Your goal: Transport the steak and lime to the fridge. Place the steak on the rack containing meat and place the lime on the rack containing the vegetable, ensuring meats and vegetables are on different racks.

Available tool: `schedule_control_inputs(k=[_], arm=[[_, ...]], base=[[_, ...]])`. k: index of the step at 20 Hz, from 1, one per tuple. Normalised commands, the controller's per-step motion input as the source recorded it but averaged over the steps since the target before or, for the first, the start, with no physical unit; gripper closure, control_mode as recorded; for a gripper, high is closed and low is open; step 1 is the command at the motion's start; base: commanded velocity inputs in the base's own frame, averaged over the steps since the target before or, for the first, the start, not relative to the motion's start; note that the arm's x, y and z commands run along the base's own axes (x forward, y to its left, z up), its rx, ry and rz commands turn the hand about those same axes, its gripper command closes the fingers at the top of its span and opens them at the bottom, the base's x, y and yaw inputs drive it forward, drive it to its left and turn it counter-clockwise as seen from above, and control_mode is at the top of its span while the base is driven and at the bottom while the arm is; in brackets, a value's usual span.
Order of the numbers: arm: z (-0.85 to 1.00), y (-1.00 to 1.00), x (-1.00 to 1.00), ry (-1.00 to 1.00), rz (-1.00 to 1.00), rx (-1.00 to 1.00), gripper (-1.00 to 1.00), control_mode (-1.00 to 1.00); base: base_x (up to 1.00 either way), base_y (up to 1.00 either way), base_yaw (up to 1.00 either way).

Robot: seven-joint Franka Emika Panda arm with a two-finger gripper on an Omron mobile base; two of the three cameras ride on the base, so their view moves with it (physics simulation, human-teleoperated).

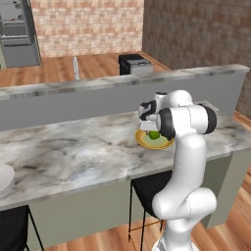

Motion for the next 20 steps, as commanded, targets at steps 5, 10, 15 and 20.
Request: schedule_control_inputs(k=[5,10,15,20], arm=[[-0.15,0.00,0.00,0.00,0.00,0.00,-1.00,-1.00],[-0.26,0.01,0.00,0.00,0.00,0.00,-1.00,-1.00],[-0.29,0.06,-0.02,0.00,-0.01,0.00,1.00,-1.00],[-0.18,0.00,-0.14,0.00,-0.01,0.02,1.00,-1.00]], base=[[0.00,0.00,0.00],[0.00,0.00,0.00],[0.00,0.00,0.00],[0.00,0.00,0.00]])
